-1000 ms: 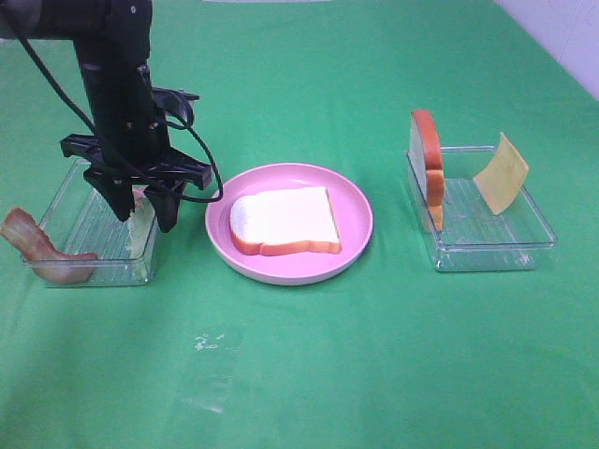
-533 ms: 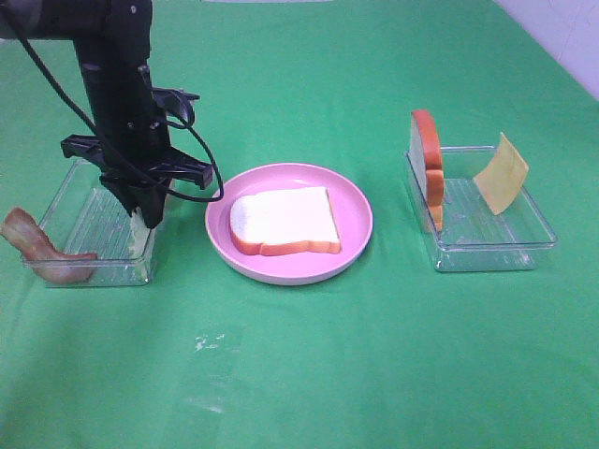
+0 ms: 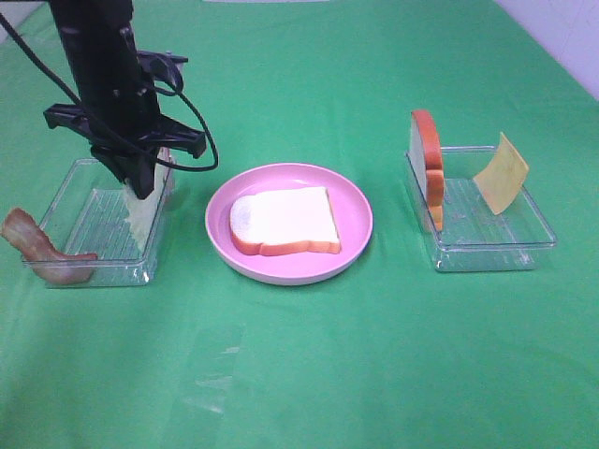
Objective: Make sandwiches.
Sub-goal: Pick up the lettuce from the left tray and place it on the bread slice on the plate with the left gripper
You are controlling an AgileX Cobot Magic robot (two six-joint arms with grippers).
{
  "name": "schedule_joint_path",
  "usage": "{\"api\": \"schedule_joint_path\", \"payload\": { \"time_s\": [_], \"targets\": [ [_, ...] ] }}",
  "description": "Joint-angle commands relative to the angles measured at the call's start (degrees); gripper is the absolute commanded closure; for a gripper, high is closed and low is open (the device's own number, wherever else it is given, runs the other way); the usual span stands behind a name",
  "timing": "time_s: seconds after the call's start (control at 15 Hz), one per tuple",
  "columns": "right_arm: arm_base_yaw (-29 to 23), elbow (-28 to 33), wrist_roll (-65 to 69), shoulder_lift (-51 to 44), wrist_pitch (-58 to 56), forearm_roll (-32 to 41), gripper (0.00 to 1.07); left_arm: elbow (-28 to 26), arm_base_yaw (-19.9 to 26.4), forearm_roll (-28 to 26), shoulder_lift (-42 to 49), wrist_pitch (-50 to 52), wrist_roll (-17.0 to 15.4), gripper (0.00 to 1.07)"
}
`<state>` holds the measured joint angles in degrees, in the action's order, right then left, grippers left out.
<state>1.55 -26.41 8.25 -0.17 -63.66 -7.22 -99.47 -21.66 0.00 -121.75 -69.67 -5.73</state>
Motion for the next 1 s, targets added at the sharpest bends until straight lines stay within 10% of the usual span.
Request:
{"api": "schedule_joint_path", "payload": {
  "time_s": [0.07, 0.53, 1.0],
  "targets": [
    [0.00, 0.29, -0.06, -1.32, -0.17, 0.00, 0.12, -0.11, -0.29, 0.00, 3.32, -5.84, -1.03, 1.07],
    [0.00, 0.29, -0.06, -1.32, -0.17, 0.00, 0.12, -1.20, -5.10, -8.25, 10.66, -4.30, 1.83, 1.07],
    [0.00, 0.29, -0.06, -1.32, -0.17, 0.00, 0.12, -7.68, -6.53, -34.26, 0.97, 4.76, 19.88, 1.07]
  ]
}}
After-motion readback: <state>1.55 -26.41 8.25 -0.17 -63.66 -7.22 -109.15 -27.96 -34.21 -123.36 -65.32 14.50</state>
